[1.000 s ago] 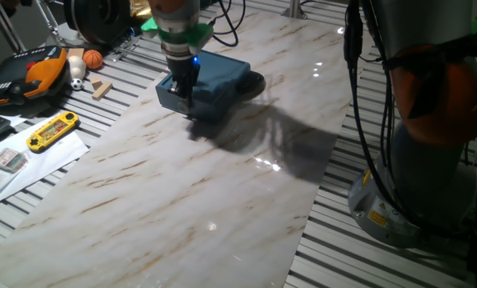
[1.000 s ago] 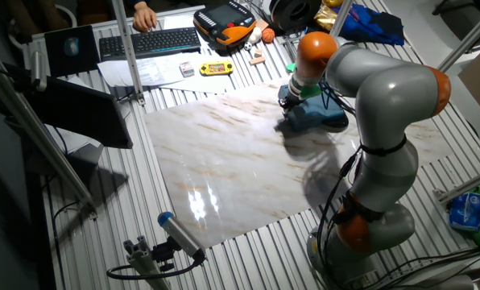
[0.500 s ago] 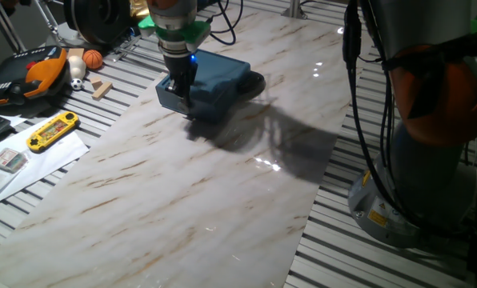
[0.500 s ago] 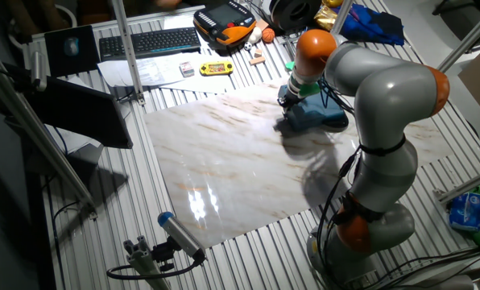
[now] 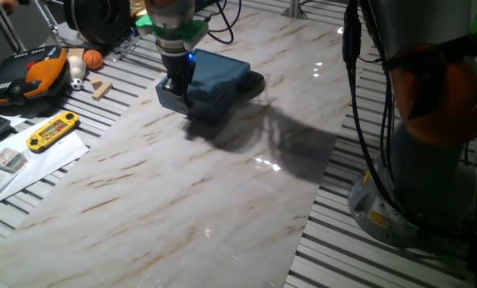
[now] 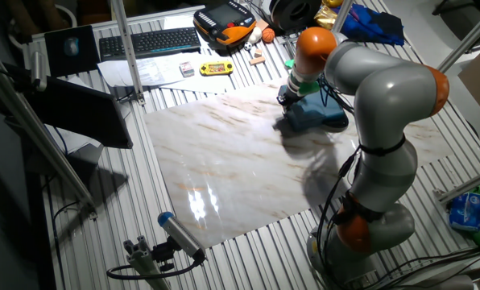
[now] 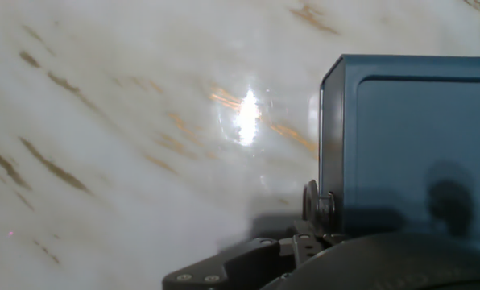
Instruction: Take something out of a drawer
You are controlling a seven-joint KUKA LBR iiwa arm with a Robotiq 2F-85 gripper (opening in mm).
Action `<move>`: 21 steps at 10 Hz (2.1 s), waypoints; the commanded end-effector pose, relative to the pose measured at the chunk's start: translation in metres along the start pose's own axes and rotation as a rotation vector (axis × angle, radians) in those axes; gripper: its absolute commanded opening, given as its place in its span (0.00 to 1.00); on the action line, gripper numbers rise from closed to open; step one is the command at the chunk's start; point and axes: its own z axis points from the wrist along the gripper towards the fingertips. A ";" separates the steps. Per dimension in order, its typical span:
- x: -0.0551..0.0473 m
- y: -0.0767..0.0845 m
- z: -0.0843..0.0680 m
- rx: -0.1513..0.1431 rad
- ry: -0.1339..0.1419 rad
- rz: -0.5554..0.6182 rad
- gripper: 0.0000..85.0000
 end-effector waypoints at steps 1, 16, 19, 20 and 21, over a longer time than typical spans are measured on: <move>0.000 0.002 -0.001 -0.004 0.009 0.003 0.00; -0.006 0.007 -0.005 0.024 -0.008 0.013 0.20; -0.007 0.008 -0.002 0.027 -0.006 0.018 0.20; -0.007 0.007 0.000 0.027 -0.006 0.021 0.20; -0.008 0.006 0.002 0.026 -0.006 0.021 0.20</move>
